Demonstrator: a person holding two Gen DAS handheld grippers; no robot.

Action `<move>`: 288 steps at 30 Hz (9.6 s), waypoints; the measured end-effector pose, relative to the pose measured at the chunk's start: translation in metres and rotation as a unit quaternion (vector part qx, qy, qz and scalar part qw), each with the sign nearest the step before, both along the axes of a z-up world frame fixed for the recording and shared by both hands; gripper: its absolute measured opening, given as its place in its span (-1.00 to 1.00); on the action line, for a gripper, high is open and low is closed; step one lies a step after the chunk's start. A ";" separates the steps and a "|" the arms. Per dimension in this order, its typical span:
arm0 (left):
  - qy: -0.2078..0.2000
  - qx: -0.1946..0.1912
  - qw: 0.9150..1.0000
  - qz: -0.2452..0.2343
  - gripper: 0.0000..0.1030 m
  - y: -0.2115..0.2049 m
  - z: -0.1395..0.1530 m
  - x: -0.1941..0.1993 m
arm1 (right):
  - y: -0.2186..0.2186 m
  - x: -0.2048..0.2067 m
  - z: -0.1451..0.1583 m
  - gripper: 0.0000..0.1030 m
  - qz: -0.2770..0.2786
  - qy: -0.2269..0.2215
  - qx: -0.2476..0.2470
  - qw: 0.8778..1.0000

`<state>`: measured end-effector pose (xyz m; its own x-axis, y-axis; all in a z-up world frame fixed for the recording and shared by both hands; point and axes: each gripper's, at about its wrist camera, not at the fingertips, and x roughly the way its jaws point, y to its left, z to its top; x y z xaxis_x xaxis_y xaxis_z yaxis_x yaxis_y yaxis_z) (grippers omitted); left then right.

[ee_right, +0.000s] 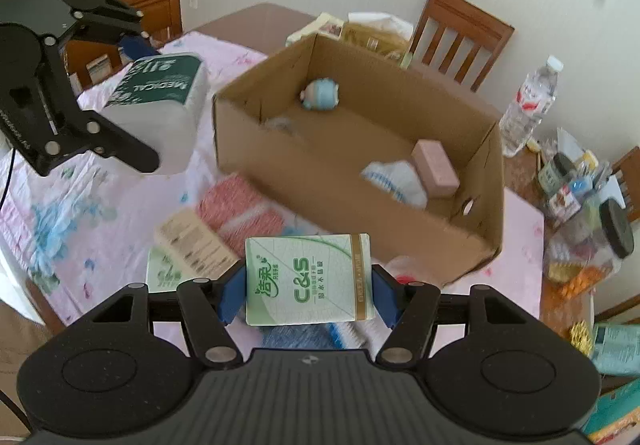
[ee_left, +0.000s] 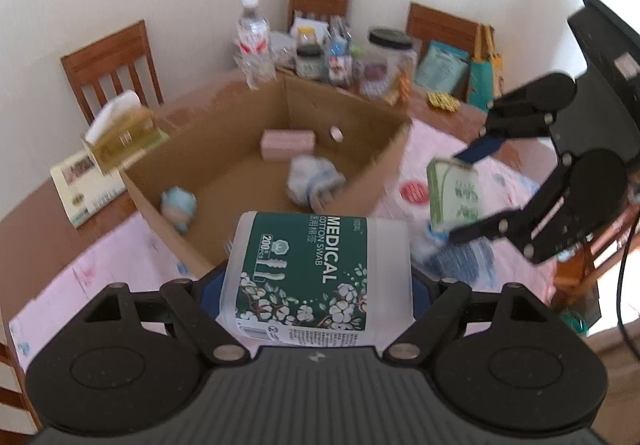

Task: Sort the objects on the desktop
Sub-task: 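Carry the MEDICAL pack and C&S pack into the cardboard box and release both, then withdraw both open tools from the cardboard box back over the table, then grasp the blue-grey knit sock with the right tool while the left grasps a C&S pack, then carry the blue-grey sock and C&S pack into the cardboard box and release both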

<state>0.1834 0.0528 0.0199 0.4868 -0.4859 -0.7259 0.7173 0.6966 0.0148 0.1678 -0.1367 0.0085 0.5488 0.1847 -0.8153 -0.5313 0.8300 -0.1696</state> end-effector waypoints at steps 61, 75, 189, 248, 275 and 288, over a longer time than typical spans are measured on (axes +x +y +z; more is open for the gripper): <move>0.034 0.035 0.987 0.155 0.78 -0.034 -0.018 0.124 | -0.042 0.130 0.008 0.95 -0.019 -0.033 0.044 0.998; 0.027 0.029 0.983 0.181 0.79 -0.023 -0.007 0.065 | -0.049 0.099 -0.001 1.00 -0.047 -0.022 0.053 0.997; 0.127 0.033 0.988 0.086 0.84 -0.053 -0.138 -0.069 | -0.091 0.004 -0.117 1.00 -0.232 0.108 0.031 0.966; 0.030 0.009 0.999 0.029 0.30 -0.045 -0.033 -0.035 | -0.070 0.018 -0.024 0.55 -0.125 0.014 0.046 0.991; -0.019 -0.011 0.996 0.083 0.30 -0.070 0.025 0.066 | -0.062 0.119 0.021 0.55 -0.073 -0.051 0.041 0.995; -0.011 0.000 0.996 0.085 0.30 -0.081 0.017 0.092 | -0.067 0.135 0.013 0.90 -0.078 -0.048 0.052 0.994</move>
<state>0.2757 -0.0279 0.0367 0.5783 -0.3949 -0.7139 0.5882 0.8082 0.0294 0.3030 -0.2041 0.0218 0.6521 0.1722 -0.7383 -0.3806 0.9166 -0.1225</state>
